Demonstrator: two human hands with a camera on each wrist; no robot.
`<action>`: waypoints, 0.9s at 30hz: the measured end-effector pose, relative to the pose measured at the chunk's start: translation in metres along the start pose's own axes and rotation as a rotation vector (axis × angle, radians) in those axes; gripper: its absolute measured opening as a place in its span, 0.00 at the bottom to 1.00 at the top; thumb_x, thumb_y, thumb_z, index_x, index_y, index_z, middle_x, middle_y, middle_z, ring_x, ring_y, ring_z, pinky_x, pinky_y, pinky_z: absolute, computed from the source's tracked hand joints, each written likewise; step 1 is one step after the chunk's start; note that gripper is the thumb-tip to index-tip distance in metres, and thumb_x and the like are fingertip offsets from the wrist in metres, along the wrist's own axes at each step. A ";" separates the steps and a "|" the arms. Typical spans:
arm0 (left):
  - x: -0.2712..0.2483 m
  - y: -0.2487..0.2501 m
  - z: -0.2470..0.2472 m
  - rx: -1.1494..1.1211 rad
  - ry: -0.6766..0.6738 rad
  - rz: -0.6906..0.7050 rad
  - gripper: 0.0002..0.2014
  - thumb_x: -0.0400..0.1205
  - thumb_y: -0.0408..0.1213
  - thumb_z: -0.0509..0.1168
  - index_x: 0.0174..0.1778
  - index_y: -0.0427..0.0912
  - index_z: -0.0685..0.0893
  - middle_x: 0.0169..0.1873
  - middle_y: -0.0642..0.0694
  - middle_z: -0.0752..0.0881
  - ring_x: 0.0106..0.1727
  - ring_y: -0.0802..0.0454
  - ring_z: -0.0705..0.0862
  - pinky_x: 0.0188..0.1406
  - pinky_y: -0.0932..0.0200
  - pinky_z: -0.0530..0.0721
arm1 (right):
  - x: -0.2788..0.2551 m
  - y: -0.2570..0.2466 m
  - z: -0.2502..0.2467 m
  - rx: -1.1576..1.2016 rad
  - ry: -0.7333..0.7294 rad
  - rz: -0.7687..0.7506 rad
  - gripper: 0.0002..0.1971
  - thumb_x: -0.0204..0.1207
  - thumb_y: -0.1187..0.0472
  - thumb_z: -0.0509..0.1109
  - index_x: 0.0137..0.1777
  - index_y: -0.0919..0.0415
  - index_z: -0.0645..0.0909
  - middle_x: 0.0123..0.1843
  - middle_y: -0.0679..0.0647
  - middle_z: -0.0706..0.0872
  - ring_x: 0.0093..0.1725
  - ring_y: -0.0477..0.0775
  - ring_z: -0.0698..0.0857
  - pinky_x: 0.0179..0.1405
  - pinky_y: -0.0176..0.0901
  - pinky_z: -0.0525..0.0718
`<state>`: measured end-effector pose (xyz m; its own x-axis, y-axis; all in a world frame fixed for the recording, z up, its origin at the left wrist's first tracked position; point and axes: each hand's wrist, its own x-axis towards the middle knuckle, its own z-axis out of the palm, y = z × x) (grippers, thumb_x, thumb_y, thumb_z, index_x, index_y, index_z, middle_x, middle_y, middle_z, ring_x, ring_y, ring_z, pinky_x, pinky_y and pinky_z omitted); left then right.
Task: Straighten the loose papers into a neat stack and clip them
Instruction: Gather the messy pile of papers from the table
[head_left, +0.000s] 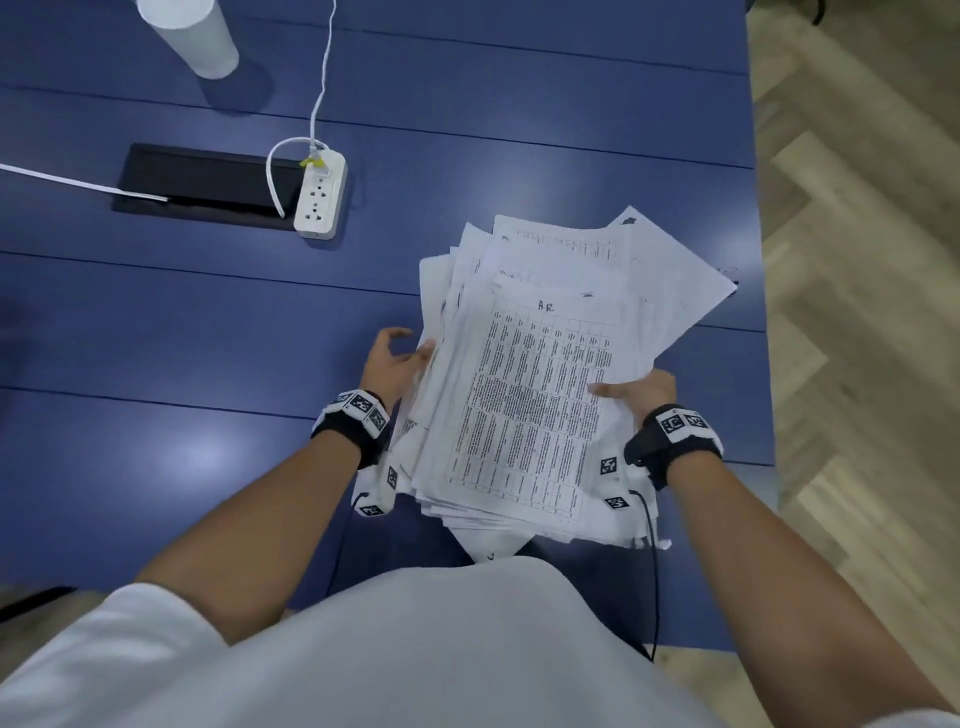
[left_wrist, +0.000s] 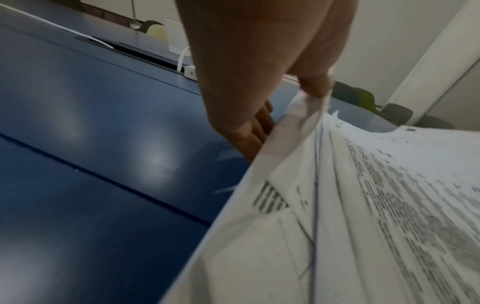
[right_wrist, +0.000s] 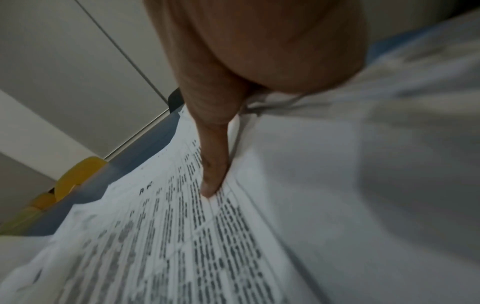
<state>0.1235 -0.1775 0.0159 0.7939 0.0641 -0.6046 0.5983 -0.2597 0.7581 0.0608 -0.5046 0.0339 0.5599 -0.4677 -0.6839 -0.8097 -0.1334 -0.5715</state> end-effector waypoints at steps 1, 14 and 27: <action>-0.001 0.003 -0.001 -0.052 -0.026 -0.009 0.25 0.74 0.55 0.72 0.62 0.49 0.75 0.49 0.45 0.87 0.44 0.54 0.85 0.44 0.56 0.84 | 0.002 0.003 0.001 0.006 0.010 0.027 0.24 0.58 0.63 0.87 0.45 0.67 0.75 0.52 0.60 0.82 0.58 0.59 0.82 0.51 0.47 0.79; -0.008 -0.011 0.003 0.156 -0.031 -0.126 0.20 0.80 0.41 0.70 0.64 0.32 0.80 0.58 0.40 0.84 0.59 0.43 0.82 0.64 0.48 0.80 | -0.006 0.000 0.001 -0.052 -0.041 0.090 0.42 0.55 0.58 0.89 0.64 0.78 0.73 0.64 0.68 0.82 0.65 0.66 0.81 0.54 0.50 0.81; 0.008 0.047 -0.077 0.199 0.394 0.063 0.09 0.86 0.40 0.60 0.48 0.36 0.73 0.32 0.44 0.75 0.35 0.47 0.75 0.33 0.59 0.71 | -0.005 0.016 -0.102 0.084 -0.048 -0.068 0.45 0.46 0.56 0.92 0.63 0.74 0.77 0.59 0.57 0.86 0.59 0.56 0.85 0.42 0.44 0.84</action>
<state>0.1664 -0.1150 0.0657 0.8317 0.3949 -0.3903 0.5458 -0.4526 0.7052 0.0273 -0.5936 0.0746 0.6221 -0.4179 -0.6621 -0.7532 -0.0883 -0.6519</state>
